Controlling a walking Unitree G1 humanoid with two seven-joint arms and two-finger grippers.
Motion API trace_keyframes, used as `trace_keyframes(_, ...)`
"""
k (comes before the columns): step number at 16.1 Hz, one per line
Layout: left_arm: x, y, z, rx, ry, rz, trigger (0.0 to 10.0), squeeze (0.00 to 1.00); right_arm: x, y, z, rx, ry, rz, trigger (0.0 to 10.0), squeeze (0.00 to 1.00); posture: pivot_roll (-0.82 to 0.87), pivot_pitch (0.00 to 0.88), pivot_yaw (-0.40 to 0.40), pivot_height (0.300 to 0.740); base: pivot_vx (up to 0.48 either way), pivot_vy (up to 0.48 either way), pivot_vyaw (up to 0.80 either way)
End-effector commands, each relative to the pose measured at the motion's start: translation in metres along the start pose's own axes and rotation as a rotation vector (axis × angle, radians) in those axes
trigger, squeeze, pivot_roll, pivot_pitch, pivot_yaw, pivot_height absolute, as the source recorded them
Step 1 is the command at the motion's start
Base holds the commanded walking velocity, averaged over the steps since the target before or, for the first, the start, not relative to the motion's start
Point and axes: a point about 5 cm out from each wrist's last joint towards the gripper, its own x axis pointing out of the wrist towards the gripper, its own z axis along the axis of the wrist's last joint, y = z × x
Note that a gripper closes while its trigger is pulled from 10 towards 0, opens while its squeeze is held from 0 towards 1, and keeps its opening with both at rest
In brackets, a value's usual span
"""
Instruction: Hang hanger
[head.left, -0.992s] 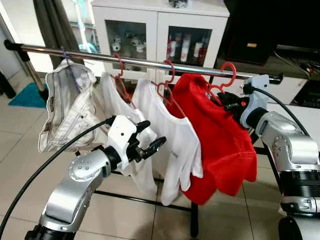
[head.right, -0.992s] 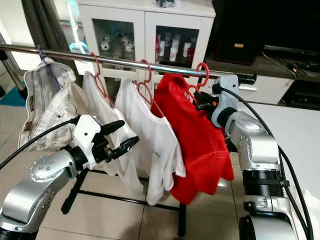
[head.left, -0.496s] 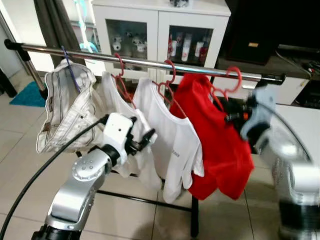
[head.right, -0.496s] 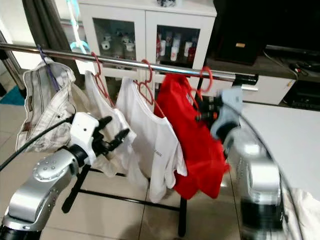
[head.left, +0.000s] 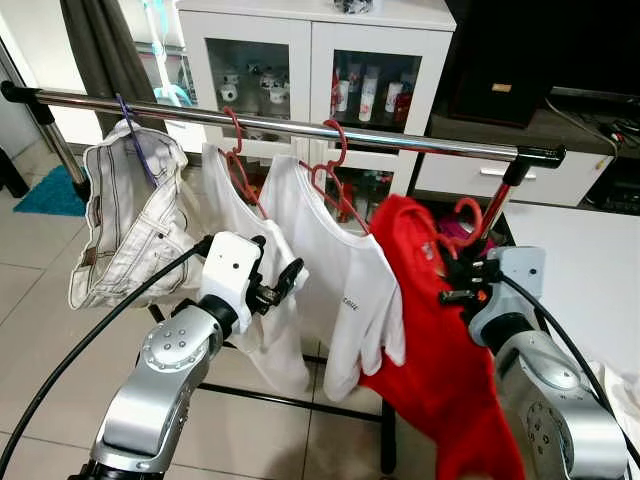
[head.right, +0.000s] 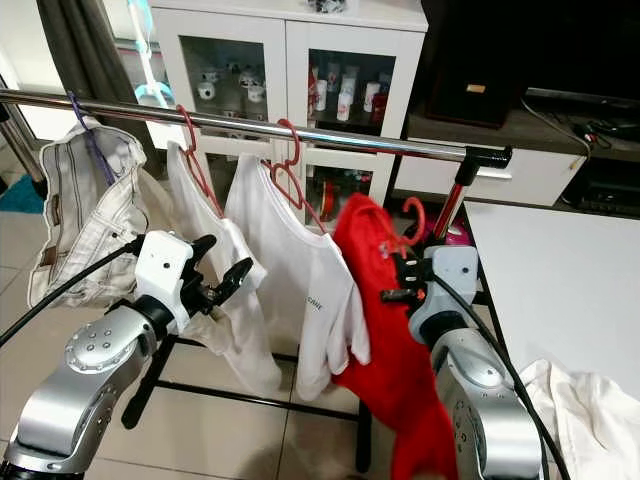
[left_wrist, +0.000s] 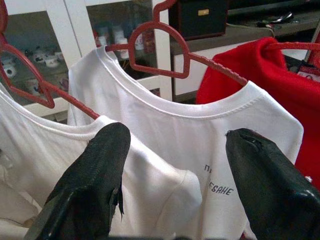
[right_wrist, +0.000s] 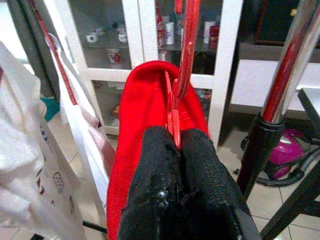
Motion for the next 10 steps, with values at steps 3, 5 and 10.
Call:
trace_keyframes(3,-0.0003,-0.0002,0.0026,-0.001,-0.015,0.004,10.0,0.00,-0.0016,0.0010,0.0117,0.000,-0.059,-0.013,10.0,0.00,-0.11,0.000,-0.012,0.740,0.000,0.000,0.00)
trace_keyframes(5,0.0002,-0.0011,0.0022,-0.002,-0.015,0.000,10.0,0.00,-0.0012,0.0039,0.0119,-0.008,-0.059,-0.003,10.0,0.00,-0.11,0.000,-0.013,0.740,0.000,0.000,0.00)
trace_keyframes(10,0.0004,-0.0021,0.0017,-0.012,-0.023,0.007,10.0,0.00,0.0033,0.0043,0.0117,-0.040,-0.030,0.030,10.0,0.00,-0.10,0.000,-0.029,0.740,0.000,0.000,0.00)
